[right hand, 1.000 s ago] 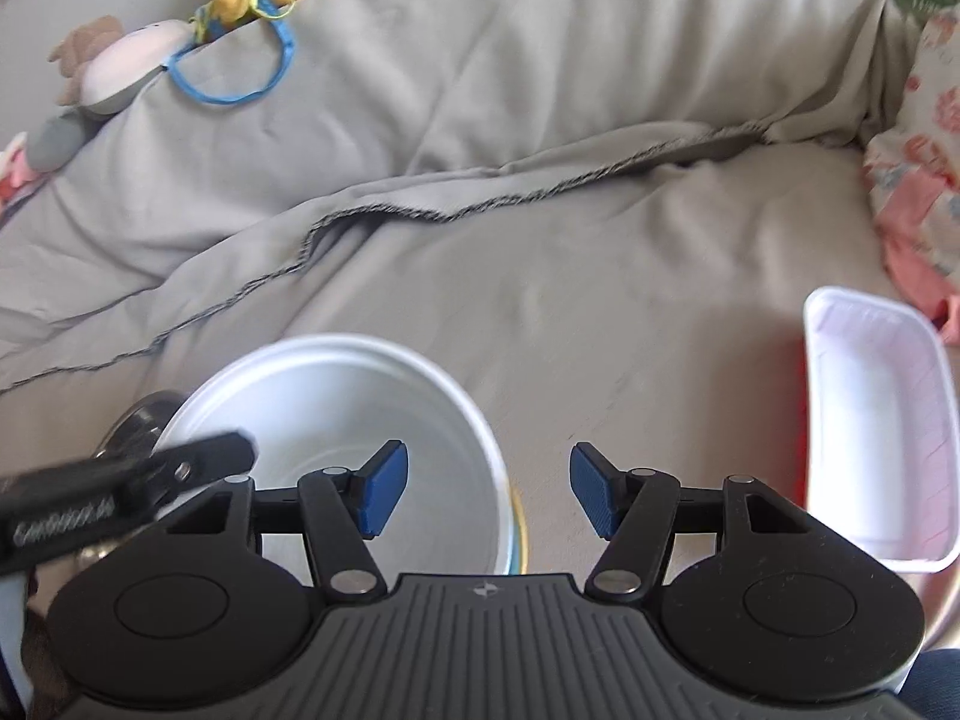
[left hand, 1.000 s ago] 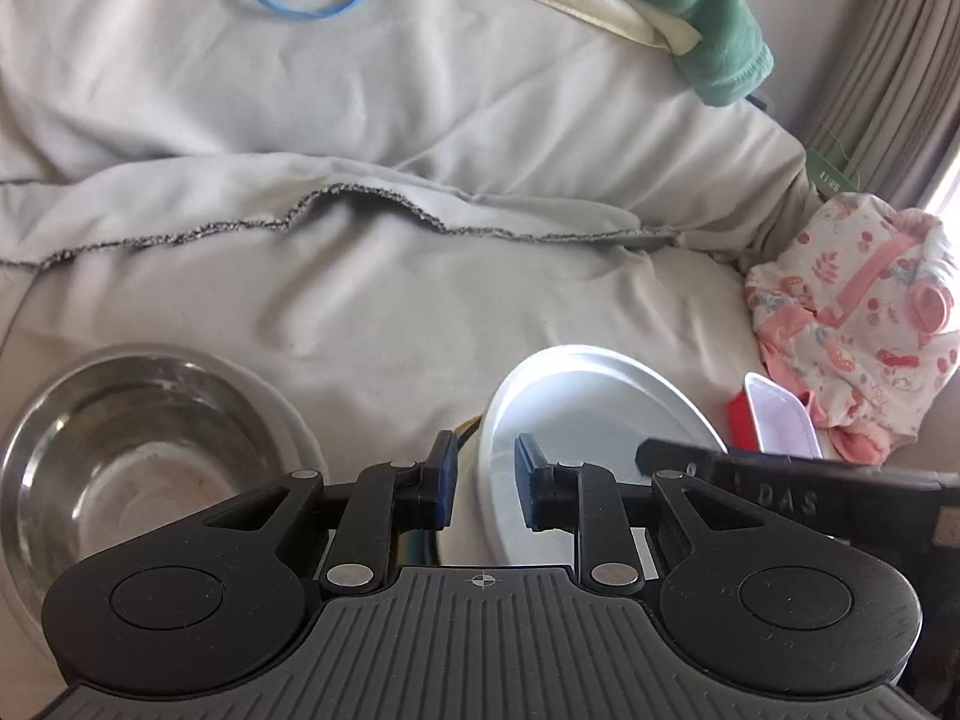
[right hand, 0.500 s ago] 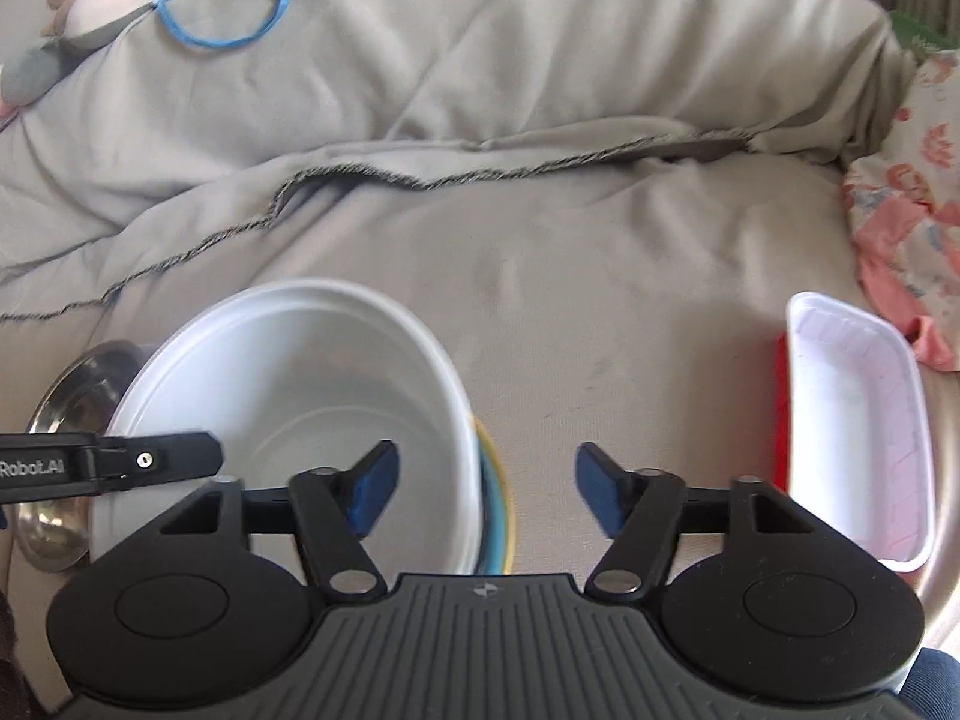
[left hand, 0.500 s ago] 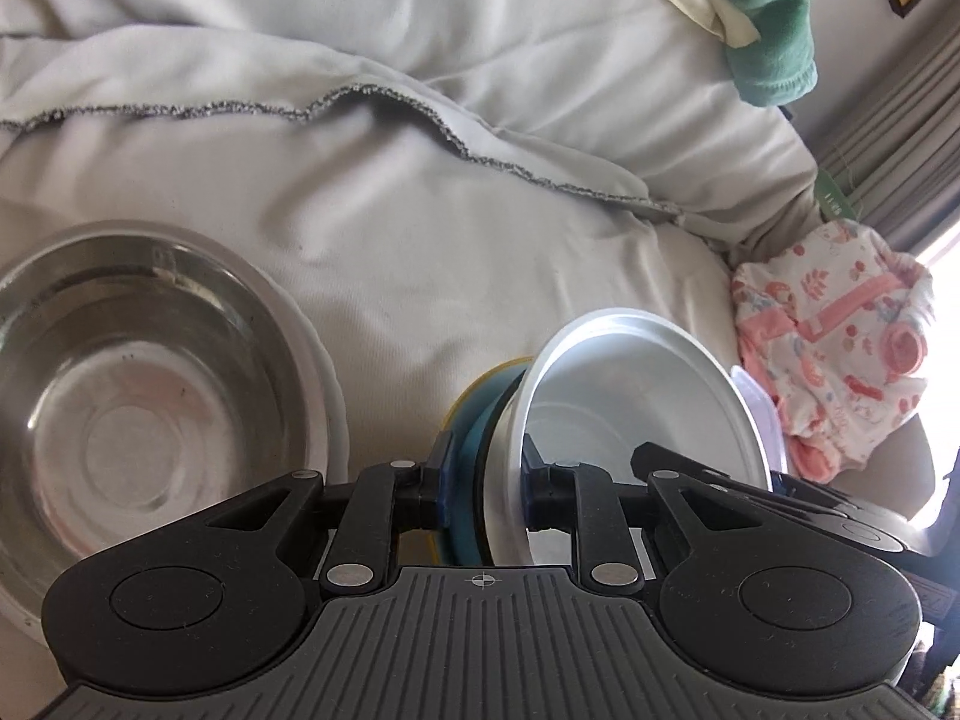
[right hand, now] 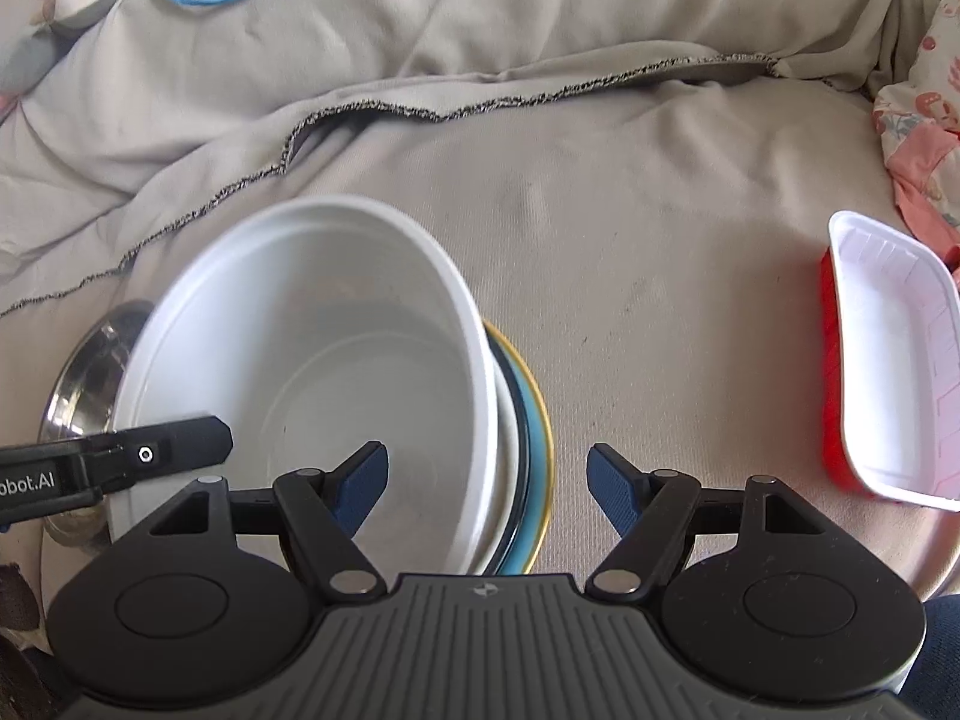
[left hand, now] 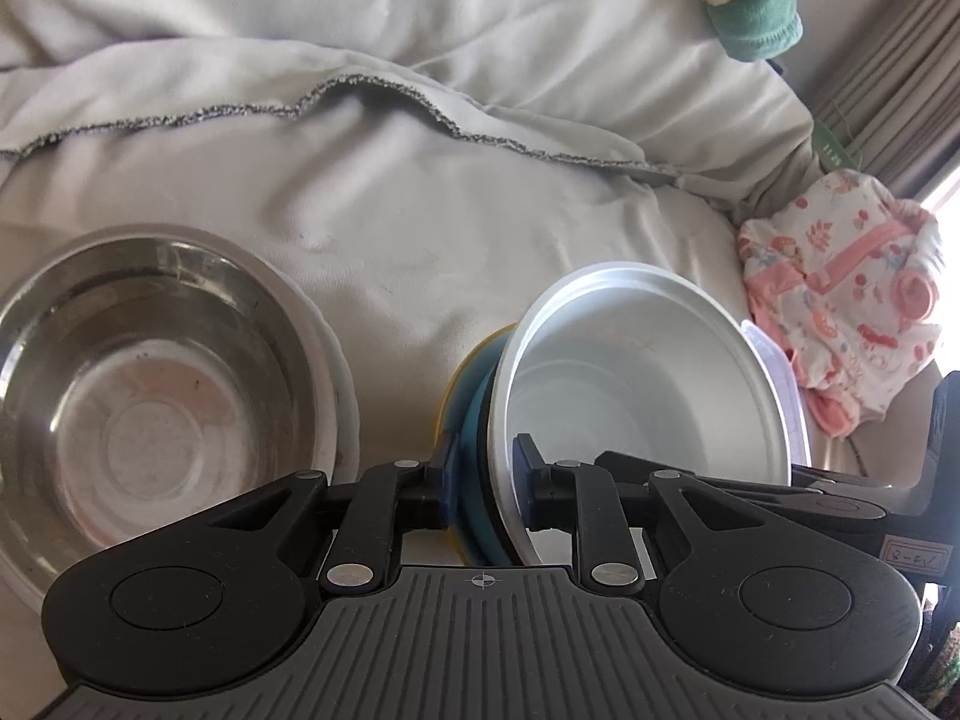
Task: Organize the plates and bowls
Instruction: 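Grip the rim of the bowl stack with both tools from opposite sides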
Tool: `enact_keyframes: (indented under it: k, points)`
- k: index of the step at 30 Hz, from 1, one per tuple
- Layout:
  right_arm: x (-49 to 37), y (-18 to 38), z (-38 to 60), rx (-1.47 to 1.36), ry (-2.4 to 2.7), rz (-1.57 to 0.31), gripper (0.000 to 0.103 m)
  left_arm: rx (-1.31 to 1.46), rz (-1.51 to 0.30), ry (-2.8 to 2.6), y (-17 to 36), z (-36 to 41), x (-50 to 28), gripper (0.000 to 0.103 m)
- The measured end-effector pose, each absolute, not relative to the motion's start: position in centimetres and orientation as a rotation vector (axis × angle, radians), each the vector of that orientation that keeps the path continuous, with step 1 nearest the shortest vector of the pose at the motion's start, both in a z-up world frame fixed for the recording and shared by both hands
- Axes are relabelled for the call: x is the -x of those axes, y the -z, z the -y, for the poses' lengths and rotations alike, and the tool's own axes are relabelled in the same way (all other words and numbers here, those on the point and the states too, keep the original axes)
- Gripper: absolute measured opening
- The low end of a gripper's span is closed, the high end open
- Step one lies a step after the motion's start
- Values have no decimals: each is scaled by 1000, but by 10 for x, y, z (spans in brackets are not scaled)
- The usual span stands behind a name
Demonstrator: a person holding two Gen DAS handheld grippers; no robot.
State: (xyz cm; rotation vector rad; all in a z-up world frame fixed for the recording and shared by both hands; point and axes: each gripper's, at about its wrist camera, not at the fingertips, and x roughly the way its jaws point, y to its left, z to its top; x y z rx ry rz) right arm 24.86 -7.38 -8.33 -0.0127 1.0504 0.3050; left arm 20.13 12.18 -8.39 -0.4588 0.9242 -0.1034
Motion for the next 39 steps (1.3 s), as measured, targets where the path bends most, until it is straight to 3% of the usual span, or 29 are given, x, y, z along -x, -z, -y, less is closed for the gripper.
enact_keyframes:
  k: [11,18,25,28,30,33,35,39]
  points:
    - [-253,72,85,-11,-333,-989,74,739,-986,118,89,-151,-191,29]
    - [-273,65,104,-42,-347,-926,74,695,-995,38,82,-140,-193,35]
    - [-277,76,112,-32,-369,-926,74,608,-1030,-13,75,-121,-210,49]
    - [-280,81,122,-78,-380,-959,74,592,-1051,-14,78,-116,-215,53]
    - [-282,86,127,-119,-383,-998,74,578,-1075,-16,83,-112,-218,50]
    - [-285,102,131,-199,-466,-1126,68,564,-1079,-12,92,-106,-220,49]
    - [-287,116,132,-278,-524,-1220,55,552,-1083,-12,97,-103,-221,49]
    - [-291,126,132,-374,-573,-1286,55,541,-1082,-18,101,-100,-222,49]
